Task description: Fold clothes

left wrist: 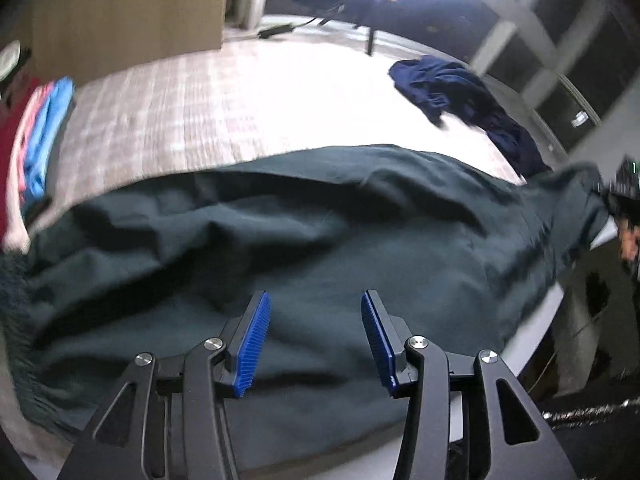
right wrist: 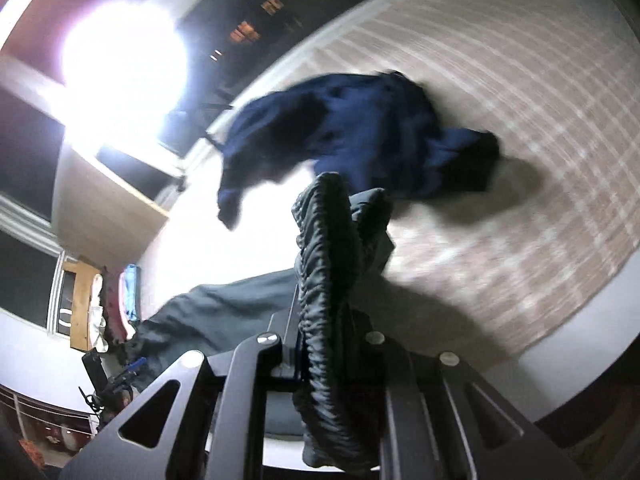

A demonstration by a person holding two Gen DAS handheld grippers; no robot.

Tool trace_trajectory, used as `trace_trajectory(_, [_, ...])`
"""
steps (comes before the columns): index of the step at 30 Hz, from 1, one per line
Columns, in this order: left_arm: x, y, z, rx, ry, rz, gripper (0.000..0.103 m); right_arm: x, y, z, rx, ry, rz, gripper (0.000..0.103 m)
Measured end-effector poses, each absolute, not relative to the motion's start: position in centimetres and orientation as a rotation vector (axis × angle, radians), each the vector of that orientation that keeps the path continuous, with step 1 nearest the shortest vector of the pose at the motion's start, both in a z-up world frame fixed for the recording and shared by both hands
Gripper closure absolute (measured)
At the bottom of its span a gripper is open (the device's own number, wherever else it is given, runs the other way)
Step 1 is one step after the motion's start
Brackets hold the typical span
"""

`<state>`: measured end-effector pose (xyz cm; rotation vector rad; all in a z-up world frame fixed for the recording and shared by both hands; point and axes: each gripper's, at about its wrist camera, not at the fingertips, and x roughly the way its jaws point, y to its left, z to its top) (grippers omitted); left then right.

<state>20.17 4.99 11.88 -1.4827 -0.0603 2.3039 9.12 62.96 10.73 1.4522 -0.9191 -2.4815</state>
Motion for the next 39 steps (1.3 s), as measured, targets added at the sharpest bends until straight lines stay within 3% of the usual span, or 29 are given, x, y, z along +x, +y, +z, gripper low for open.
trace_trajectory(6, [22.8,-1.1,12.9,-1.440,-0.058,2.291,0.056,8.9,52.3,14.9,1.347,-0.830,-2.472,0.092])
trace_trajectory(12, [22.3,-2.1,12.9,-1.407,-0.021,2.232,0.056,8.1,45.8,14.3,1.354,-0.800,-2.475,0.092])
trace_trajectory(21, [18.0,6.7,14.4,-1.303,0.230,2.135,0.056,9.0,57.0,10.6,1.633,-0.696,-2.666,0.092])
trace_trajectory(28, [14.7,14.0,13.3,-1.335,0.259,2.064,0.055,9.6,65.9,7.6,1.882,-0.568,-2.774,0.092])
trace_trajectory(34, [12.1,19.7,12.4,-1.330,0.386,2.028,0.055,10.0,66.7,6.2,2.163,-0.237,-2.714,0.072])
trace_trajectory(37, [11.1,21.9,11.2,-1.316,0.487,2.002,0.055,9.8,65.4,10.3,2.005,-0.167,-2.789,0.069])
trace_trajectory(39, [10.6,22.7,10.1,-1.327,0.542,1.986,0.057,9.0,64.0,13.1,1.843,-0.178,-2.796,0.061])
